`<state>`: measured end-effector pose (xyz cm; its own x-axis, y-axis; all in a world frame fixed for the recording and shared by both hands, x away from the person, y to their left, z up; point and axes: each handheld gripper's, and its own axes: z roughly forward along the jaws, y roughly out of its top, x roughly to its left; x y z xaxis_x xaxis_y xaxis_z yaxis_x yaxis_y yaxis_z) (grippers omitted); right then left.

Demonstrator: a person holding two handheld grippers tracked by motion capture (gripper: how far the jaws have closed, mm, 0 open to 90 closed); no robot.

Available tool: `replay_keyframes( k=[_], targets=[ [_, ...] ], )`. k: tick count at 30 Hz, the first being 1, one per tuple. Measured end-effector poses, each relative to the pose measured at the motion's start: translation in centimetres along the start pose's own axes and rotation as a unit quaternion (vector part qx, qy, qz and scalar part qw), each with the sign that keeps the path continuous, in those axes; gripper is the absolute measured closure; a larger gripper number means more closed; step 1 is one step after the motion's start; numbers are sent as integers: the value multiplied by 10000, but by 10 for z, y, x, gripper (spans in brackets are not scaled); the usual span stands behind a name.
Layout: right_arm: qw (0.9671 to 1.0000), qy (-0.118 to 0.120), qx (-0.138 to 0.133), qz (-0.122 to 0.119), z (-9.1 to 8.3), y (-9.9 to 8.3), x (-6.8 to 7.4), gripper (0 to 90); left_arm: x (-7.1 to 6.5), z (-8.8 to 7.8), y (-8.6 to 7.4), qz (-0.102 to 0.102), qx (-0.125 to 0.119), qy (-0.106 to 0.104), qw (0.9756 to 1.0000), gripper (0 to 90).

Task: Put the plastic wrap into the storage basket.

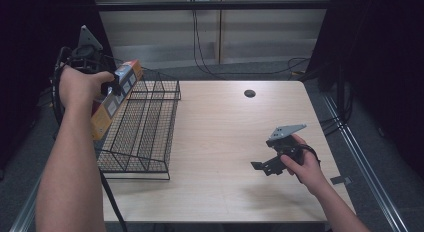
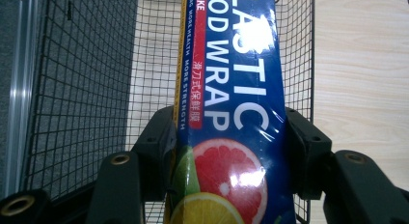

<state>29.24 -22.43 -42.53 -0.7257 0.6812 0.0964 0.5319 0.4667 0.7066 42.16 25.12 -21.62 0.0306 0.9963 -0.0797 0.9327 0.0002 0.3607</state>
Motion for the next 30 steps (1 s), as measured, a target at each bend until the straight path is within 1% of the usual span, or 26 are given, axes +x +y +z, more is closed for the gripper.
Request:
replay_keyframes(
  k=[1, 2, 5, 7, 9, 10, 11, 14, 15, 19, 20, 23, 27, 30],
  targets=[
    [10000, 22, 11, -12, 0, 0, 0, 20, 2, 0, 0, 30, -9, 12, 10000, 452],
    [10000, 20, 14, -10, 0, 0, 0, 20, 3, -1, 0, -25, -23, 10, 10000, 452],
    [10000, -13, -9, -28, 1, -1, 0, 21, 5, -1, -1, -24, -3, 19, 10000, 453],
    [10000, -61, 9, -16, 1, -1, 0, 20, 7, 0, -2, -113, -35, 47, 9999, 452],
    [10000, -47, 9, -7, 1, -1, 0, 20, 10, 1, -3, -107, -38, 89, 9999, 452],
    [10000, -56, 10, -24, 1, -1, 0, 20, 11, 1, -3, -114, -27, 66, 9999, 452],
    [10000, -56, 12, -25, 2, -1, 0, 20, 12, 2, -4, -177, -44, 83, 9998, 452],
    [10000, -22, 32, -20, 2, -1, 0, 21, 16, 3, -5, -204, -54, 115, 9997, 452],
    [10000, -20, 34, -17, 2, -1, 0, 20, 17, 4, -6, -276, -69, 105, 9995, 451],
    [10000, -30, 24, -33, 2, -1, 0, 20, 21, 5, -8, -267, -50, 133, 9995, 451],
    [10000, -23, 25, -30, 2, -1, 0, 20, 21, 7, -8, -313, -59, 138, 9994, 451],
    [10000, -16, 34, -60, 2, -1, 1, 21, 23, 11, -9, -367, -69, 177, 9991, 451],
    [9999, 27, 57, -87, 4, -1, 2, 21, 26, 16, -11, -447, -22, 144, 9989, 450],
    [9999, -29, 53, -92, 5, -2, 2, 21, 27, 19, -12, -440, -26, 169, 9989, 450]
  ],
)
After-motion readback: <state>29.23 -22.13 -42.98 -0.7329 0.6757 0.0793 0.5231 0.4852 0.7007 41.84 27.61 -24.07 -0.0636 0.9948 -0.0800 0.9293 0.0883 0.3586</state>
